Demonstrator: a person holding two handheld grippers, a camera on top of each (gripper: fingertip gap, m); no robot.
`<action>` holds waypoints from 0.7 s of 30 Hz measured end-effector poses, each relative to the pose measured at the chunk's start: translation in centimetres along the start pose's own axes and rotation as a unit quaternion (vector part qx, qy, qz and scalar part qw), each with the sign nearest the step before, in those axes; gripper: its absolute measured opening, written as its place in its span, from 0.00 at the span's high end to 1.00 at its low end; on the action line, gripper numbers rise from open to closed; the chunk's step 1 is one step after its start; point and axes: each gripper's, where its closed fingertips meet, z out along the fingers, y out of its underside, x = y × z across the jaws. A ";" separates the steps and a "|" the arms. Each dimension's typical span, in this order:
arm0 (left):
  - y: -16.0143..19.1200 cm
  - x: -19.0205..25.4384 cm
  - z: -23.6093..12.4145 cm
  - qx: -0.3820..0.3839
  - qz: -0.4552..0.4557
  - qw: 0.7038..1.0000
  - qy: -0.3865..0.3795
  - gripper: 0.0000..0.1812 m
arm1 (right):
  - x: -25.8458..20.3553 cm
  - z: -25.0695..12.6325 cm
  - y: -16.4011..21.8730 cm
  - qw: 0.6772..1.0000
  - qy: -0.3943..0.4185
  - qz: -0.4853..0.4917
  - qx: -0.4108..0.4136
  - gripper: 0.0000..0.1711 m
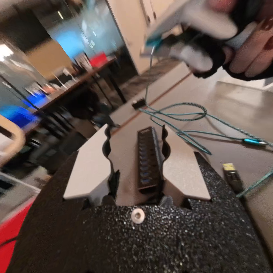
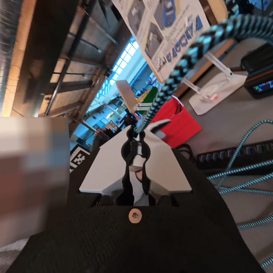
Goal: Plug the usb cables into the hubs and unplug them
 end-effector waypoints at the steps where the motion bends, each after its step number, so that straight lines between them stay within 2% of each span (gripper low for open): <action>1: -1.0 -0.3 -0.6 0.021 0.046 0.998 -0.024 0.66 | 0.6 0.2 0.5 1.000 0.017 0.002 -0.015 0.97; 4: -2.9 0.0 -1.6 0.050 0.147 0.985 -0.069 0.75 | 2.4 0.7 2.5 0.995 0.067 0.008 -0.070 0.97; 8: -2.3 1.3 -1.1 0.025 0.245 0.967 -0.066 0.87 | 3.1 1.6 4.0 0.991 0.079 0.014 -0.108 0.97; 10: -2.0 1.3 -1.1 0.014 0.272 0.959 -0.078 0.95 | 3.4 1.8 4.4 0.989 0.086 0.014 -0.118 0.97; 13: -2.4 0.9 -1.2 0.015 0.256 0.962 -0.095 0.96 | 3.1 2.2 4.0 0.991 0.075 0.008 -0.106 0.91; 15: -3.1 1.2 -1.3 0.041 0.153 0.986 -0.052 0.99 | 2.6 2.4 2.6 0.996 0.060 -0.007 -0.068 0.87; 16: -3.7 1.5 -1.5 0.063 0.069 0.996 -0.012 0.99 | 2.0 2.4 1.9 0.998 0.042 -0.017 -0.047 0.82; 17: -4.4 1.7 -1.7 0.091 -0.029 0.995 0.036 0.99 | 1.4 2.5 1.6 0.998 0.024 -0.029 -0.041 0.81; 19: -5.9 1.9 -2.5 0.158 -0.210 0.955 0.138 0.99 | 0.3 2.7 1.9 0.997 -0.008 -0.051 -0.050 0.80; 21: -6.5 1.0 -3.2 0.205 -0.346 0.893 0.202 0.99 | -0.6 2.9 2.3 0.995 -0.040 -0.074 -0.057 0.82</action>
